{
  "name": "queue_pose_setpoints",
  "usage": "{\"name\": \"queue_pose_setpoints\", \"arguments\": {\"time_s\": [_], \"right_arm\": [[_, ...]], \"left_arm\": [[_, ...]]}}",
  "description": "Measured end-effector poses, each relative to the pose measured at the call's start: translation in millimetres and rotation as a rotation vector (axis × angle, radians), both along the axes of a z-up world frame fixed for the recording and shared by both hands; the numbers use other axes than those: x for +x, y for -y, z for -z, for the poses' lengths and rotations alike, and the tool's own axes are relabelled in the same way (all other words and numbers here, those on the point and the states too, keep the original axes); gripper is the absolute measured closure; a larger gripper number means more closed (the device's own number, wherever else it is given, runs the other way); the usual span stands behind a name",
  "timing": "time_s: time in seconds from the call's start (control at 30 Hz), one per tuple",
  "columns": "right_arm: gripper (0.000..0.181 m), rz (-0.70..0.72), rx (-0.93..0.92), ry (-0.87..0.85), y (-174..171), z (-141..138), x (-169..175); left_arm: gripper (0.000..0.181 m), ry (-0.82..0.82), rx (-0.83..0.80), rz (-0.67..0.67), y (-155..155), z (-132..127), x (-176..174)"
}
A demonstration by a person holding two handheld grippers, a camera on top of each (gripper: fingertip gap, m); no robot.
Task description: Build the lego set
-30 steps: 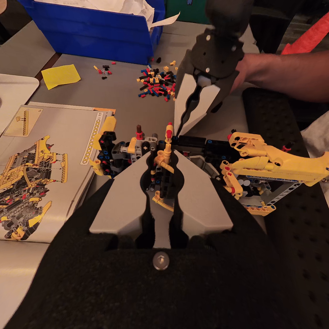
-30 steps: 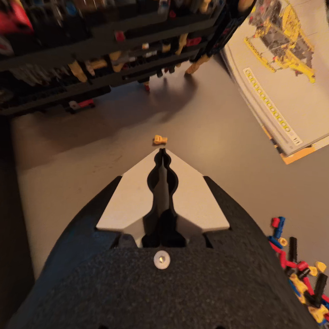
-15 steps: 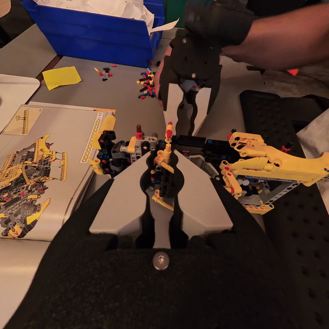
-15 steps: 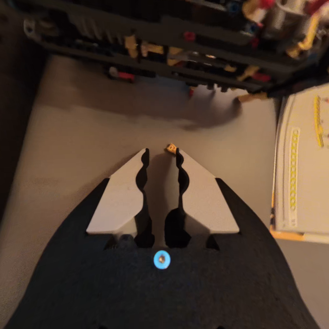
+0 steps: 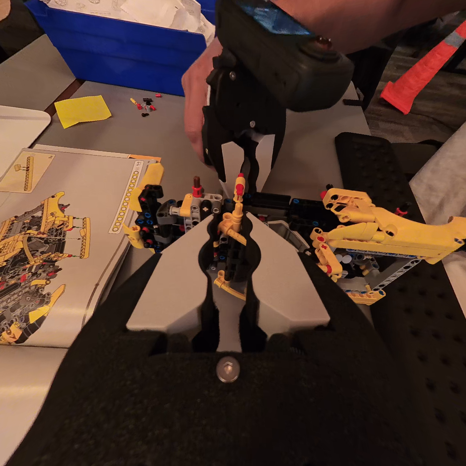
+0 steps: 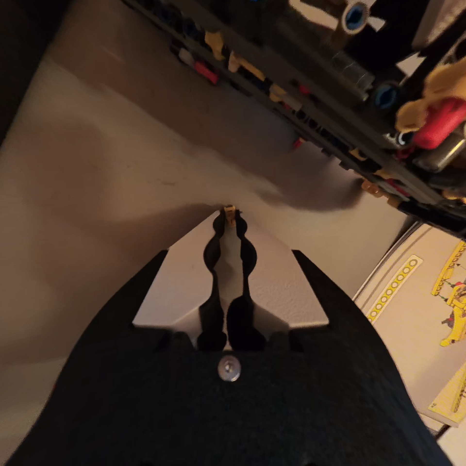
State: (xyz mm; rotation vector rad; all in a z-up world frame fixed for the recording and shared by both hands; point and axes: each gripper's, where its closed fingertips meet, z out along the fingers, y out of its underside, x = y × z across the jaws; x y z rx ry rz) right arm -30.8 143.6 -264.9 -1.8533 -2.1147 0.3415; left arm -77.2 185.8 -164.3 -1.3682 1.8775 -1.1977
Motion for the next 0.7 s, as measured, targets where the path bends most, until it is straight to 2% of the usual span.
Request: {"name": "queue_pose_setpoints", "arguments": {"time_s": [0.1, 0.13, 0.2, 0.3, 0.37, 0.47, 0.57, 0.7], "right_arm": [[0.175, 0.081, 0.011, -0.012, -3, -3, 4], [0.175, 0.119, 0.018, -0.051, -3, -11, 2], [0.175, 0.200, 0.056, -0.210, -5, -48, -11], [0.175, 0.377, 0.194, -0.478, -19, -124, -28], [0.176, 0.452, 0.275, -0.610, -27, -156, -38], [0.175, 0.470, 0.370, -0.500, -40, -145, -48], [0.175, 0.458, 0.290, -0.473, -43, -132, -60], [0.175, 0.459, 0.236, -0.431, -47, -123, -58]], "left_arm": [[0.163, 0.004, -0.009, 0.001, 0, 0, 0], [0.163, 0.006, -0.012, 0.000, 0, 0, -1], [0.163, 0.010, -0.013, -0.001, 0, 0, 0], [0.163, 0.017, -0.010, 0.000, 0, 0, 1], [0.163, 0.020, -0.015, -0.001, 1, 0, 1], [0.163, 0.020, -0.017, -0.002, 1, 0, 2], [0.163, 0.019, -0.013, -0.004, 1, 0, 2], [0.163, 0.020, -0.003, -0.006, 0, 0, 1]]}}
